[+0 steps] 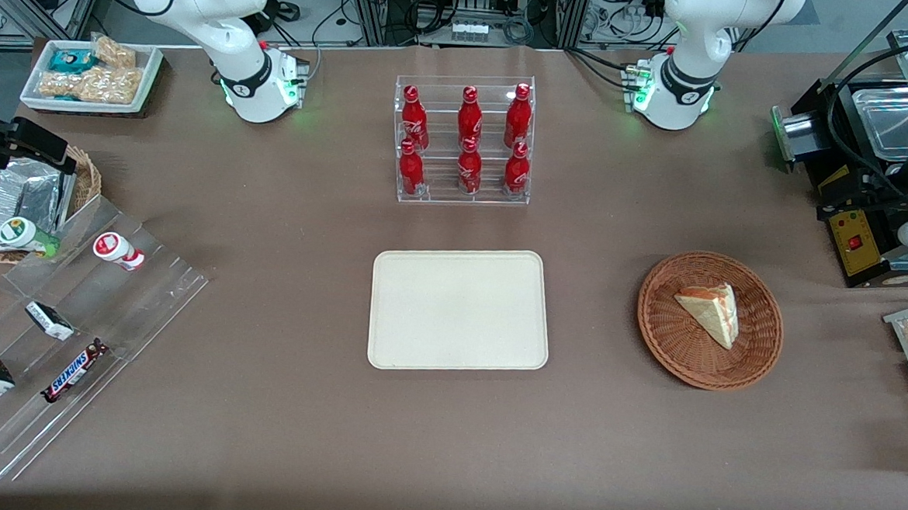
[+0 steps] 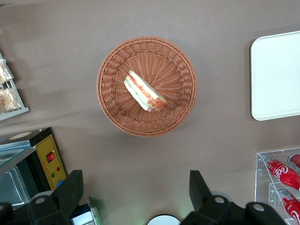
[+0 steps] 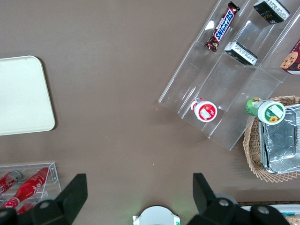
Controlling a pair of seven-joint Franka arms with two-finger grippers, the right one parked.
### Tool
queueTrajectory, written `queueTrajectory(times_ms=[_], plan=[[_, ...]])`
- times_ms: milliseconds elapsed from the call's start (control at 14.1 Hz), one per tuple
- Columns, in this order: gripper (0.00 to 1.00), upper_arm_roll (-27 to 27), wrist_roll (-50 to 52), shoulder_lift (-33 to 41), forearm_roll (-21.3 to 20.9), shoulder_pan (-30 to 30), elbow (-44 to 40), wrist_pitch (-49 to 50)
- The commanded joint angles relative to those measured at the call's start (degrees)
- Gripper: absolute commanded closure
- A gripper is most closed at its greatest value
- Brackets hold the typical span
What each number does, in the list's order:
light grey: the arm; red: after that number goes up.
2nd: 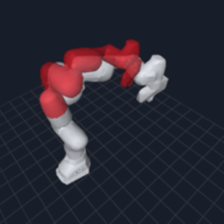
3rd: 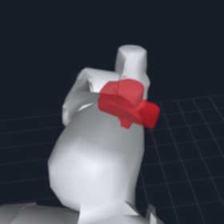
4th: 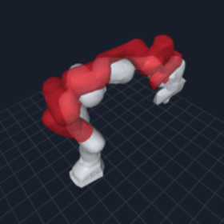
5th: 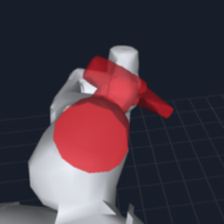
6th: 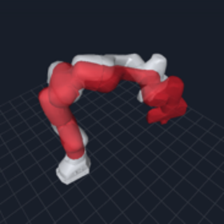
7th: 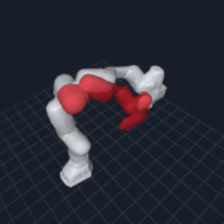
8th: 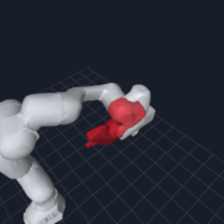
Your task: Place sandwich from basket to tray
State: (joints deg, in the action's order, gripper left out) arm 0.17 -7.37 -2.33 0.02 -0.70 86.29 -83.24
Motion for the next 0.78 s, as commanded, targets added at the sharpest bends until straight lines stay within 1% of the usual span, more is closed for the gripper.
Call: queueTrajectory(times_ms=[0, 496, 708], plan=[[0.0, 0.0, 0.5, 0.3, 0.2, -0.1, -0.4, 1.1], [0.0, -0.2, 0.6, 0.0, -0.2, 0.3, -0.4, 2.6], [0.0, -0.3, 0.7, 0.1, 0.1, 0.3, 1.9, 2.4]])
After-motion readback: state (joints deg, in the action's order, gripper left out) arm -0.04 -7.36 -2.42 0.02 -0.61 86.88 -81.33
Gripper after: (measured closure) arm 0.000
